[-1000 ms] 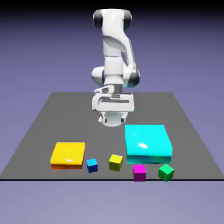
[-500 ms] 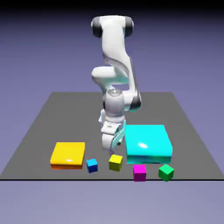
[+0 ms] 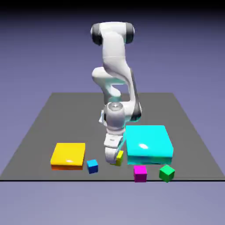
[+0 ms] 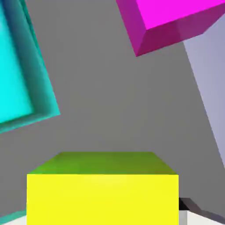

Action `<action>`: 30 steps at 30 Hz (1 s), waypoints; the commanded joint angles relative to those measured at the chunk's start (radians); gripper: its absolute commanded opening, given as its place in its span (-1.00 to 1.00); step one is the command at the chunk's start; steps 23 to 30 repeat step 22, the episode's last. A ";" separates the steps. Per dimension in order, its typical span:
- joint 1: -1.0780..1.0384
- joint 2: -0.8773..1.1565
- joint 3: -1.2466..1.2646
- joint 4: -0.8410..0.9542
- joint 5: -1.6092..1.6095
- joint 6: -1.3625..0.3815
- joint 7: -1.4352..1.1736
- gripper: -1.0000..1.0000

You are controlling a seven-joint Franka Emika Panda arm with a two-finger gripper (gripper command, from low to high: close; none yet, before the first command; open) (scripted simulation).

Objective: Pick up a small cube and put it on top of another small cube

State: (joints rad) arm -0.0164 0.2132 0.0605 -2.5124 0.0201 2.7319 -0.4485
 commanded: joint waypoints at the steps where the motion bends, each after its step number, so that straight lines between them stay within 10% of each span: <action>1: 0.036 0.013 -0.004 0.035 0.000 -0.020 0.044 -1.00; 18: 0.458 0.305 -0.050 0.456 -0.004 -0.140 0.557 -1.00; 19: 0.458 0.305 -0.050 0.456 -0.004 -0.140 0.557 1.00; 30: 0.458 0.233 -0.051 0.451 -0.004 -0.207 0.558 1.00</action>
